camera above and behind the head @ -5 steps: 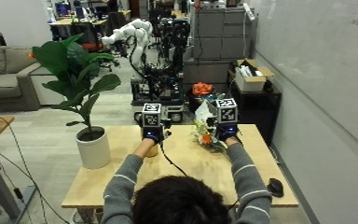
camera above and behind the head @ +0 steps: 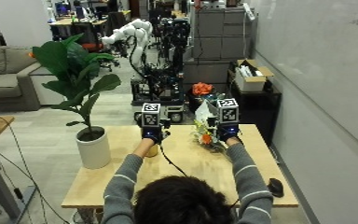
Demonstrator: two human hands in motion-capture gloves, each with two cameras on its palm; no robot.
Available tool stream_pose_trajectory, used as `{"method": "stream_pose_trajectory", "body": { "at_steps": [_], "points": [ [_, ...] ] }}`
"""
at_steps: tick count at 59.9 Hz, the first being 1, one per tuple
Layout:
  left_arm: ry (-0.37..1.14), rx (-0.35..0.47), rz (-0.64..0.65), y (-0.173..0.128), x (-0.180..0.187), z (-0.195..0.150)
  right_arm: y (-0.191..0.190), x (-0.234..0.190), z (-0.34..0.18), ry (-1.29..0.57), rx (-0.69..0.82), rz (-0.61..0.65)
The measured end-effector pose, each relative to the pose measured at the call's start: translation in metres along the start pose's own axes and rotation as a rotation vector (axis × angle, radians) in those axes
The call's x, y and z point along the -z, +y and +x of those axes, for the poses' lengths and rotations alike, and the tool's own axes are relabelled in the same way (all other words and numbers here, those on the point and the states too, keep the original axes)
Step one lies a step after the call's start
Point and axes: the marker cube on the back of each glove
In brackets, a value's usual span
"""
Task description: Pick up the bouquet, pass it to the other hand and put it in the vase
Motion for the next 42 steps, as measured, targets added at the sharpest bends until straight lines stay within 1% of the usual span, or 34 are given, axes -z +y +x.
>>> {"method": "stream_pose_trajectory", "body": {
  "at_steps": [2,5,10,15,22,27,30,34,42],
  "points": [
    [0.007,0.003,0.000,0.000,0.001,-0.001,-0.008,0.002,0.001,0.002,0.044,0.093],
    [0.007,0.014,0.012,0.000,0.003,-0.004,-0.012,0.003,0.005,0.003,0.055,0.123],
    [0.000,0.017,0.028,0.007,0.009,-0.004,0.002,0.011,0.006,-0.011,0.055,0.119],
    [-0.009,0.019,0.017,0.001,0.005,-0.005,-0.006,0.014,0.006,-0.039,0.071,0.130],
    [0.019,-0.001,0.019,0.016,0.012,-0.004,-0.008,0.022,0.005,-0.070,0.087,0.135],
    [0.018,0.021,0.005,0.002,0.000,-0.010,-0.011,0.023,-0.002,-0.136,0.140,0.096],
    [0.019,0.024,-0.004,0.007,0.001,-0.012,-0.011,0.024,-0.006,-0.158,0.162,0.070],
    [0.036,0.001,0.012,0.017,0.007,-0.010,-0.015,0.026,-0.007,-0.140,0.137,0.067],
    [0.038,-0.001,0.011,0.007,-0.006,-0.010,-0.014,0.031,-0.007,-0.122,0.125,0.088]
  ]
}}
